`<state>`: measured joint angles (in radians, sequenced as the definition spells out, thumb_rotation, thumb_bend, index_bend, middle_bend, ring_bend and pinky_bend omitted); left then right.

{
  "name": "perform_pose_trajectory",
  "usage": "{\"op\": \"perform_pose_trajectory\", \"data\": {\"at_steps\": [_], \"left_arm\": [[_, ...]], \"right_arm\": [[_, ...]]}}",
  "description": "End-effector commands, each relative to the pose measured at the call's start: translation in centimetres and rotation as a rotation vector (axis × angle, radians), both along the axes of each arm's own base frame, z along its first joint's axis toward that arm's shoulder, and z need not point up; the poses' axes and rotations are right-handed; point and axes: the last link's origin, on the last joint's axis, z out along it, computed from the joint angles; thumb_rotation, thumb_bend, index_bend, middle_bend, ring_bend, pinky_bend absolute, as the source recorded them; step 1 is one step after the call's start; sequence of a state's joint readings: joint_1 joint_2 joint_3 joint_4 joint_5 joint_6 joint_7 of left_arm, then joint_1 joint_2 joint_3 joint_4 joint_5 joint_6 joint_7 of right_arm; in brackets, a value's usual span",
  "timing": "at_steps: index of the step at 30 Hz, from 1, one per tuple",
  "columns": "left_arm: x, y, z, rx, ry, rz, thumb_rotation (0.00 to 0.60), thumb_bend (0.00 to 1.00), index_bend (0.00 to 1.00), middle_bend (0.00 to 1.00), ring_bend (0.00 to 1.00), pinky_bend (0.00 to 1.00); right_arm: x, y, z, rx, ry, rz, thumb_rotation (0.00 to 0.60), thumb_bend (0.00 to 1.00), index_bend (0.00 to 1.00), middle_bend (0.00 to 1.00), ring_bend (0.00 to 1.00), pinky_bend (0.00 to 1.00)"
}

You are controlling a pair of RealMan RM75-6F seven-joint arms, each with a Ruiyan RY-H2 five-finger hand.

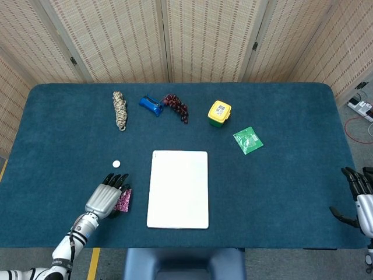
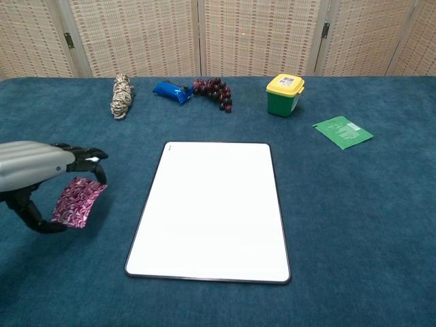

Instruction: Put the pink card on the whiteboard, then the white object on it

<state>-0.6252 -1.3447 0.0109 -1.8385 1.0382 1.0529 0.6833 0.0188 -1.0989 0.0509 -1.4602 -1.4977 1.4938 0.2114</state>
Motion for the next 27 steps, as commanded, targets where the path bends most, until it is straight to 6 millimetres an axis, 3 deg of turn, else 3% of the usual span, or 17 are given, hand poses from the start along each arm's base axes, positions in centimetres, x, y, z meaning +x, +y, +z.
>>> {"op": "perform_pose_trajectory", "data": {"at_steps": [1,5,12,18,24,27], "left_arm": [[2.4,0.9,-0.1,-0.003,-0.013,-0.088,0.600,0.30,0.25,0.00,0.00,0.00],[5.7,1.7,-0.9,-0.023,-0.033,-0.199,0.600,0.30,0.25,0.00,0.00,0.00],[9.6,2.5,-3.1,-0.077,-0.027,-0.319,0.600,0.30,0.24,0.00,0.00,0.00],[11.4,3.3,-5.1,-0.116,0.019,-0.361,0.600,0.30,0.22,0.00,0.00,0.00],[11.9,3.9,-6.6,-0.140,0.054,-0.341,0.600,0.30,0.20,0.00,0.00,0.00],[12.0,4.2,-6.9,-0.138,0.056,-0.319,0.600,0.30,0.13,0.00,0.00,0.00]], "right_arm": [[0.1,0.0,0.1,-0.004,0.003,0.000,0.600,0.23,0.04,0.10,0.10,0.00],[0.2,0.2,0.2,-0.007,0.002,-0.002,0.600,0.23,0.04,0.10,0.10,0.00],[0.2,0.6,0.3,-0.013,0.004,-0.012,0.600,0.23,0.04,0.10,0.10,0.00],[0.3,0.6,0.4,-0.017,0.007,-0.013,0.600,0.23,0.04,0.10,0.10,0.00],[0.3,0.7,0.3,-0.016,0.006,-0.016,0.600,0.23,0.04,0.10,0.10,0.00],[0.3,0.7,0.4,-0.017,0.006,-0.016,0.600,0.23,0.04,0.10,0.10,0.00]]}}
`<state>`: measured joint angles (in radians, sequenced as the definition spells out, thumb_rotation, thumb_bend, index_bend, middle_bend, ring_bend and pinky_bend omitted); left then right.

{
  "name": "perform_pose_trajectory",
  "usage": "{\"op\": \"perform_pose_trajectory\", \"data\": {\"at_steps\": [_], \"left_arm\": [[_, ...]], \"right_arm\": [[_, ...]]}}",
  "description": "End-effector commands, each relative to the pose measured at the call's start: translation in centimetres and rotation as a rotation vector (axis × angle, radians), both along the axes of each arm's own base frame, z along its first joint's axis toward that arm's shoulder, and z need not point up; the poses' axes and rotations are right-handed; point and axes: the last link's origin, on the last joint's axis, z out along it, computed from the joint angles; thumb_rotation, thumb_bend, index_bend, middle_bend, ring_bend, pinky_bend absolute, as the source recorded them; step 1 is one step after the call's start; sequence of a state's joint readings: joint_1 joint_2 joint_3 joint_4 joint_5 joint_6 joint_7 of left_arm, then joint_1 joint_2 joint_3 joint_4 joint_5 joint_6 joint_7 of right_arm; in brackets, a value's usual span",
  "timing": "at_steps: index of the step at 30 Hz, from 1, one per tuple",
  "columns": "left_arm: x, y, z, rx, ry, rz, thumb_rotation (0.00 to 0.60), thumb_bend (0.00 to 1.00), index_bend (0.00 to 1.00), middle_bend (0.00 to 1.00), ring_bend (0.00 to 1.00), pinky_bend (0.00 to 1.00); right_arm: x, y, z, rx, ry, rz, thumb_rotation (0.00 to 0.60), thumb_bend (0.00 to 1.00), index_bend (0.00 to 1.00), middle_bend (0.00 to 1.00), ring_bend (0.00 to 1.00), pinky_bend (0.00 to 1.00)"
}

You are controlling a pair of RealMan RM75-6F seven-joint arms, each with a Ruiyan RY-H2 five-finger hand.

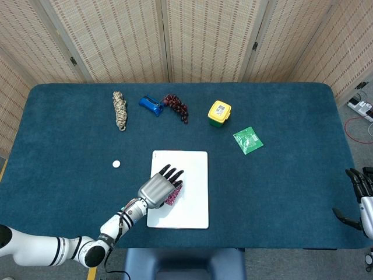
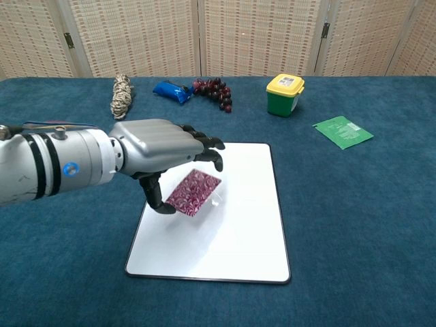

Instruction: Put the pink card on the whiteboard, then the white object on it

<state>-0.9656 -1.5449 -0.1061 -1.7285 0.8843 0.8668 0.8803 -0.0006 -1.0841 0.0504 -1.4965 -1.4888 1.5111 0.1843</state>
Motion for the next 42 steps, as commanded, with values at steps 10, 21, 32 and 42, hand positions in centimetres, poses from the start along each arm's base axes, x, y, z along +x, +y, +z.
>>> {"op": "perform_pose_trajectory", "data": {"at_steps": [10,21,32,42], "left_arm": [[-1.5,2.3,2.7,0.105,-0.060,0.108,0.600,0.30,0.18,0.00,0.00,0.00],[-7.5,7.2,4.6,0.214,-0.049,0.283,0.600,0.32,0.31,0.01,0.00,0.00],[-11.2,9.9,4.9,0.244,-0.015,0.387,0.600,0.36,0.35,0.03,0.00,0.00],[-13.9,10.1,5.6,0.281,-0.020,0.444,0.600,0.36,0.37,0.04,0.00,0.00]], "right_arm": [[0.1,0.0,0.1,-0.001,0.000,0.004,0.600,0.23,0.04,0.10,0.10,0.00],[0.3,0.0,-0.2,0.005,0.000,0.017,0.600,0.23,0.04,0.10,0.10,0.00],[0.6,0.5,-0.1,-0.005,0.005,0.012,0.600,0.23,0.04,0.10,0.10,0.00],[0.8,0.5,-0.1,-0.002,0.006,0.015,0.600,0.23,0.04,0.10,0.10,0.00]]}}
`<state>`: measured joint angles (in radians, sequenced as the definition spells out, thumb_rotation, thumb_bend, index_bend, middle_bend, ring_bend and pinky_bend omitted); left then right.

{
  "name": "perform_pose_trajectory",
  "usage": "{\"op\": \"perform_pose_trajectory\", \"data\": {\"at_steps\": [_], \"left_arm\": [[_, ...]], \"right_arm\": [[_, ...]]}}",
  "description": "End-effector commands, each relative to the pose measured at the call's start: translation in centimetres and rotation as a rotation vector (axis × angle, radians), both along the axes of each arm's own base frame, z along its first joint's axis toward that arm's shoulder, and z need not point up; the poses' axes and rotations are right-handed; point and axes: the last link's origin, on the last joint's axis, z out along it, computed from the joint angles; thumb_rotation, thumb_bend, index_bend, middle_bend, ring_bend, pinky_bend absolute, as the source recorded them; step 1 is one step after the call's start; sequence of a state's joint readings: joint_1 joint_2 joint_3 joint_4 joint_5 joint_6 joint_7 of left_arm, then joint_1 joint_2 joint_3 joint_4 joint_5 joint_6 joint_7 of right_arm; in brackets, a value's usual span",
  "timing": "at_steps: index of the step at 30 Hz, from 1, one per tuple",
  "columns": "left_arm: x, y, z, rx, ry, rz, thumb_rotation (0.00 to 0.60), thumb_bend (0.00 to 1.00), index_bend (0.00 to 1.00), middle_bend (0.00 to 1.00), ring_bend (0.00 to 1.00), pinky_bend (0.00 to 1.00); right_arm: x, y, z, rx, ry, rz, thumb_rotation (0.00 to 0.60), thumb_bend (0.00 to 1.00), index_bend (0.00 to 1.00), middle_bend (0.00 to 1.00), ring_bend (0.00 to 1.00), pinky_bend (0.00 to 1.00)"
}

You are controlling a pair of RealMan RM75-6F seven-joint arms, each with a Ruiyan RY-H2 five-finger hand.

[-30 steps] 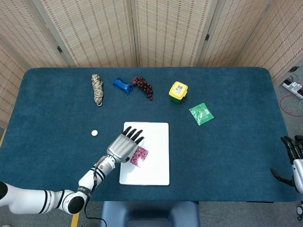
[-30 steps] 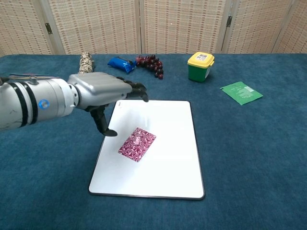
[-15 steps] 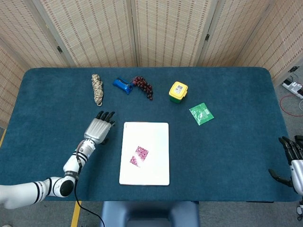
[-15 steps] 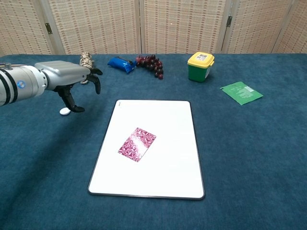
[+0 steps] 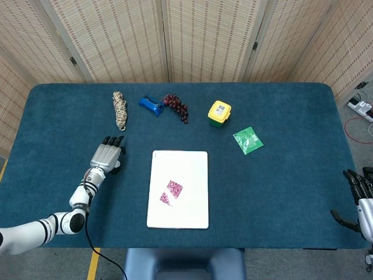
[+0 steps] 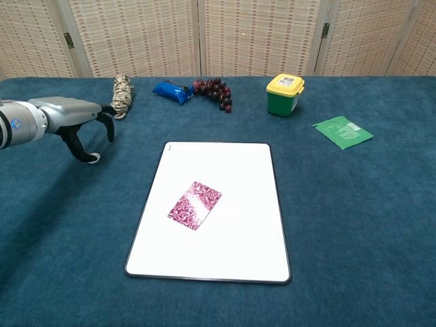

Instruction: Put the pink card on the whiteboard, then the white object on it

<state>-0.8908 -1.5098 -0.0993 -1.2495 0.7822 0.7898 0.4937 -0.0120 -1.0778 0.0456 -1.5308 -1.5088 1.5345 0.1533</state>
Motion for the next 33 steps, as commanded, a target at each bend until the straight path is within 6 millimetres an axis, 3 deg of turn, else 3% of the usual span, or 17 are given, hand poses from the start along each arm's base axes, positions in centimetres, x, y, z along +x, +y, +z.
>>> {"op": "perform_pose_trajectory", "data": {"at_steps": [1,12,33], "left_arm": [[-0.8,-0.2,0.1,0.013,-0.004,0.007,0.600,0.36,0.38,0.04,0.00,0.00],[-2.3,-0.3,-0.4,0.034,-0.023,0.027,0.600,0.36,0.42,0.07,0.00,0.00],[-2.5,-0.1,-0.9,0.039,-0.031,0.029,0.600,0.36,0.46,0.08,0.00,0.00]], "right_arm": [[0.0,0.0,0.0,0.001,0.000,-0.001,0.600,0.23,0.04,0.10,0.10,0.00],[0.3,0.0,0.0,0.002,0.004,0.007,0.600,0.23,0.04,0.10,0.10,0.00],[0.4,0.2,0.0,-0.002,0.006,0.004,0.600,0.23,0.04,0.10,0.10,0.00]]}}
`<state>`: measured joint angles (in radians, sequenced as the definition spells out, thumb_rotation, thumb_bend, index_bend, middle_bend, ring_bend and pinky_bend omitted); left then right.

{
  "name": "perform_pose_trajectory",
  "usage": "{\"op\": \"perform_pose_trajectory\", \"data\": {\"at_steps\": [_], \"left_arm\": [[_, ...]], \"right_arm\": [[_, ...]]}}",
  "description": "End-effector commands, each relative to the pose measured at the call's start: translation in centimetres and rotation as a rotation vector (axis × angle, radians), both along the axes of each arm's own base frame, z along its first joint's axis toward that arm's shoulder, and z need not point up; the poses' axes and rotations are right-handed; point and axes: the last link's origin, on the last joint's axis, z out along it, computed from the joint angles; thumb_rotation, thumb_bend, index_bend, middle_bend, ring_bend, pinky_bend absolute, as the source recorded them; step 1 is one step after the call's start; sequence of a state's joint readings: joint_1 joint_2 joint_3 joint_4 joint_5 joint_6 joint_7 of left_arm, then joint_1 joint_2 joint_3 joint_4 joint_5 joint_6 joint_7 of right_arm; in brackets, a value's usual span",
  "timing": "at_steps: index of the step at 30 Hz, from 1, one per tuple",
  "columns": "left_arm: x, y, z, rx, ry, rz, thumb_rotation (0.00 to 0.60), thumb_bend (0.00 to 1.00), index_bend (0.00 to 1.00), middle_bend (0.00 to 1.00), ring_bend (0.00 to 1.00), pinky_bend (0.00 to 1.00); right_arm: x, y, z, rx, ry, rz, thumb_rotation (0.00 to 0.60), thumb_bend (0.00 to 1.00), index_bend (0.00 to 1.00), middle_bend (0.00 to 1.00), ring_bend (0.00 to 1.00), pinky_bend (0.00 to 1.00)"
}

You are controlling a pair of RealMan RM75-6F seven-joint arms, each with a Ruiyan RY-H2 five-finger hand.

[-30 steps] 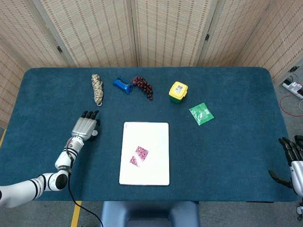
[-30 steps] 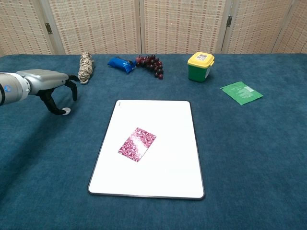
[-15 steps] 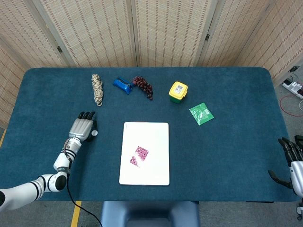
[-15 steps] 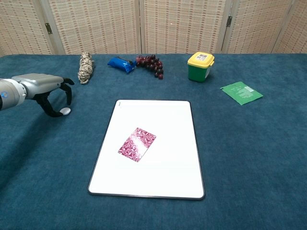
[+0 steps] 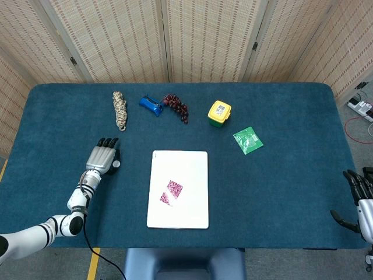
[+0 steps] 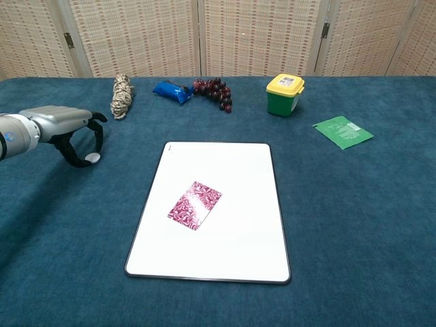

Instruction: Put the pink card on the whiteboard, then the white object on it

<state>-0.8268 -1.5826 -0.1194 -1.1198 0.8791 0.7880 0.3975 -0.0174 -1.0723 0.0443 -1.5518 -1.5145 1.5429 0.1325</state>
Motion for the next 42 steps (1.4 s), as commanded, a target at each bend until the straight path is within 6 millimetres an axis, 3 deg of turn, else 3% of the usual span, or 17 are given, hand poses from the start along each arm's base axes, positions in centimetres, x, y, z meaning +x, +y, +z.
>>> {"op": "perform_pose_trajectory", "data": {"at_steps": [1,20,29,42], "left_arm": [[-0.1,0.0,0.0,-0.001,0.001,0.002,0.600,0.36,0.46,0.08,0.00,0.00],[0.3,0.0,0.3,0.008,-0.019,-0.019,0.600,0.42,0.53,0.10,0.00,0.00],[4.5,-2.4,1.8,-0.026,-0.072,-0.208,0.600,0.42,0.53,0.10,0.00,0.00],[10.6,-7.2,-0.4,-0.147,-0.087,-0.474,0.600,0.42,0.53,0.10,0.00,0.00]], "right_arm": [[0.0,0.0,0.0,0.000,0.000,0.001,0.600,0.23,0.04,0.10,0.10,0.00],[0.1,0.0,0.0,-0.001,0.002,0.001,0.600,0.23,0.04,0.10,0.10,0.00],[0.4,-0.3,-0.1,0.004,0.005,0.007,0.600,0.23,0.04,0.10,0.10,0.00],[0.2,-0.1,-0.1,0.003,0.005,-0.002,0.600,0.23,0.04,0.10,0.10,0.00]]}}
